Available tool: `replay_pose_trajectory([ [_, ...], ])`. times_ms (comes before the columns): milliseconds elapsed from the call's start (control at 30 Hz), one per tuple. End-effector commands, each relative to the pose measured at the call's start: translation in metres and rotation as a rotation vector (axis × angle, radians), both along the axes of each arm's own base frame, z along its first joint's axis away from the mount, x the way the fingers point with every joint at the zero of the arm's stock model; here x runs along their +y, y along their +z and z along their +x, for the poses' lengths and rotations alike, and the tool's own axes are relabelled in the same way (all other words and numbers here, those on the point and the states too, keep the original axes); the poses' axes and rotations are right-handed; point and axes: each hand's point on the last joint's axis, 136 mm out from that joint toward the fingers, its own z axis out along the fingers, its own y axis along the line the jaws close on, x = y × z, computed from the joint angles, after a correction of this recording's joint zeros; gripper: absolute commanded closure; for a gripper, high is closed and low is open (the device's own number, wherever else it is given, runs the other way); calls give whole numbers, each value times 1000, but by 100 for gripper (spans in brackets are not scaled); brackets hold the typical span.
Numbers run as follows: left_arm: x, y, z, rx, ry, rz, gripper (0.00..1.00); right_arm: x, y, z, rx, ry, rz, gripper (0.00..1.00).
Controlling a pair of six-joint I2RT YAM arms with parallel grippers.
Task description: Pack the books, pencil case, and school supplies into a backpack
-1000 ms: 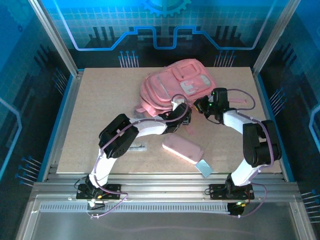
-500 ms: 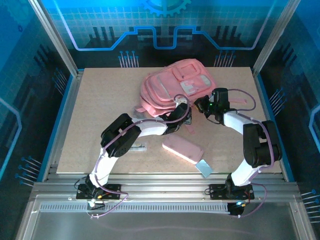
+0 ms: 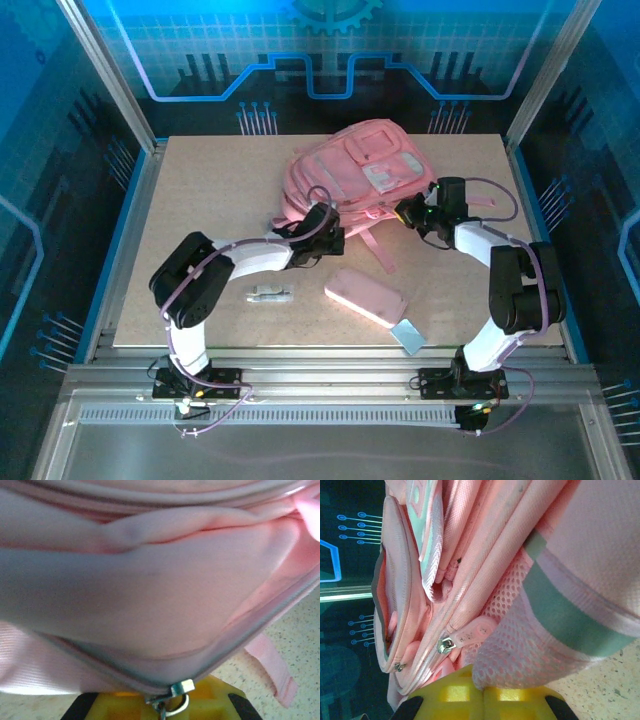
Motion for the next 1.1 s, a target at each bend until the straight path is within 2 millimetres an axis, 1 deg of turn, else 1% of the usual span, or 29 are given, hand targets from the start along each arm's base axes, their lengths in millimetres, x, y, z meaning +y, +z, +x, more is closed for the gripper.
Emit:
replay_pose_trajectory([
  [0, 52, -12, -14, 83, 47, 125, 100, -34, 26, 32, -122, -87, -68, 100],
  [100, 80, -11, -12, 108, 63, 132, 100, -39, 26, 35, -119, -75, -101, 100],
  [167, 94, -11, -13, 141, 56, 109, 100, -44, 25, 39, -124, -68, -130, 100],
  [200, 96, -9, -16, 150, 33, 99, 100, -48, 25, 41, -122, -70, -144, 100],
  [267, 91, -2, -23, 153, -32, 89, 100, -52, 23, 48, -125, -66, -159, 100],
  [300, 84, 4, -28, 159, -72, 61, 100, -55, 23, 53, -129, -65, -163, 100],
  [367, 65, 16, -37, 164, -156, -10, 100, -53, 23, 62, -139, -44, -168, 100],
  [467, 32, 33, -48, 160, -260, -40, 100, -43, 26, 70, -131, 5, -128, 100],
  [500, 19, 38, -51, 154, -290, -37, 100, -40, 28, 69, -122, 16, -116, 95],
  [567, -7, 47, -50, 144, -323, -62, 100, -37, 34, 60, -116, 19, -100, 65],
  [600, -20, 50, -48, 149, -332, -85, 100, -36, 37, 53, -112, 20, -91, 48],
  [633, -33, 52, -45, 156, -341, -103, 100, -35, 41, 44, -107, 23, -84, 38],
  [700, -57, 58, -38, 161, -362, -133, 100, -33, 48, 27, -90, 32, -72, 31],
  [800, -89, 69, -28, 149, -403, -145, 100, -30, 56, 0, -82, 37, -55, 29],
  [867, -103, 76, -23, 132, -424, -132, 100, -27, 60, -14, -78, 46, -34, 29],
  [967, -113, 83, -19, 109, -433, -112, 100, -19, 61, -30, -68, 63, 16, 31],
  [1067, -118, 88, -22, 102, -444, -118, 100, -10, 54, -38, -52, 77, 47, 36],
])
